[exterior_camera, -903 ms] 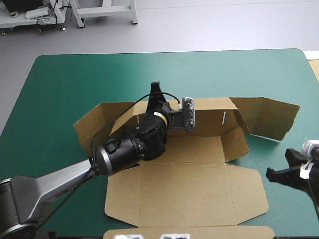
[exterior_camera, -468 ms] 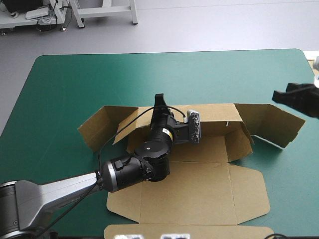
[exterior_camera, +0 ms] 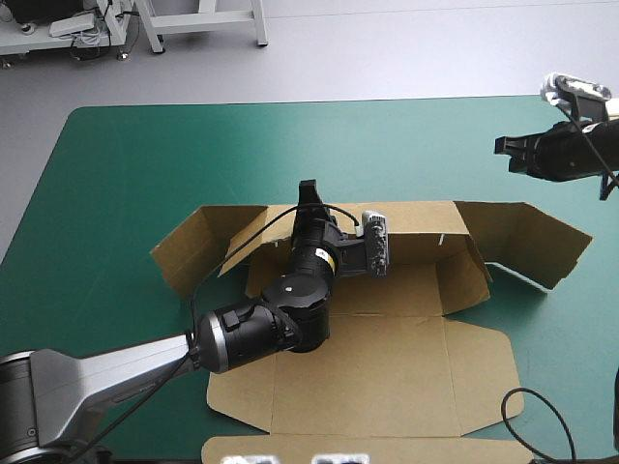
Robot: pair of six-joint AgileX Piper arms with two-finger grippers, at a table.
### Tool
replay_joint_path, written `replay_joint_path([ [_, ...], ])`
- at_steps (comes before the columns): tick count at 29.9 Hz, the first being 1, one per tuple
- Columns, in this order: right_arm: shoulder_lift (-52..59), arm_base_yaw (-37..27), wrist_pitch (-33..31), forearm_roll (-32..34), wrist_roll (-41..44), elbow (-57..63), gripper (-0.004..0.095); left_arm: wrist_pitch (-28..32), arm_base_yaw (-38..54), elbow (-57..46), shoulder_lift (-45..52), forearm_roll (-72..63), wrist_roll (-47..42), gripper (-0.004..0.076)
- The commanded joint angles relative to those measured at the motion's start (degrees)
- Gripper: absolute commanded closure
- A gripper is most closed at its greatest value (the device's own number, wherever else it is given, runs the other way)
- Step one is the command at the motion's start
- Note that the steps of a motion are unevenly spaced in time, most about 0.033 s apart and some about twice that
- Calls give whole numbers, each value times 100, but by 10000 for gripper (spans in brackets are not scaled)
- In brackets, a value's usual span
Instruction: Fold the box
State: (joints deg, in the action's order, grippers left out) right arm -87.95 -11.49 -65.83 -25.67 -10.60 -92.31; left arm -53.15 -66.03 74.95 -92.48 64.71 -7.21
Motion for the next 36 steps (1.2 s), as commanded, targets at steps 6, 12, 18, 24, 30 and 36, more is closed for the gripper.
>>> replay_joint_path([
  [6, -413, 7, -573, -145, -298, -202, 921, -15, -57, 121, 259, 372, -137, 733],
  [12, -260, 7, -573, -119, -272, 69, 921, -15, -57, 121, 259, 372, -144, 733],
  [18, 52, -5, -573, 27, -443, 751, 921, -41, -57, 121, 259, 372, -406, 733],
  [24, 347, -5, -573, 4, -466, 1001, 921, -57, -57, 121, 259, 372, -440, 733],
  [30, 624, -12, -573, 222, -466, 1294, 921, -57, -57, 121, 259, 372, -858, 733],
  [36, 810, -12, -573, 179, -466, 1561, 921, -57, -57, 121, 259, 350, -1186, 733],
])
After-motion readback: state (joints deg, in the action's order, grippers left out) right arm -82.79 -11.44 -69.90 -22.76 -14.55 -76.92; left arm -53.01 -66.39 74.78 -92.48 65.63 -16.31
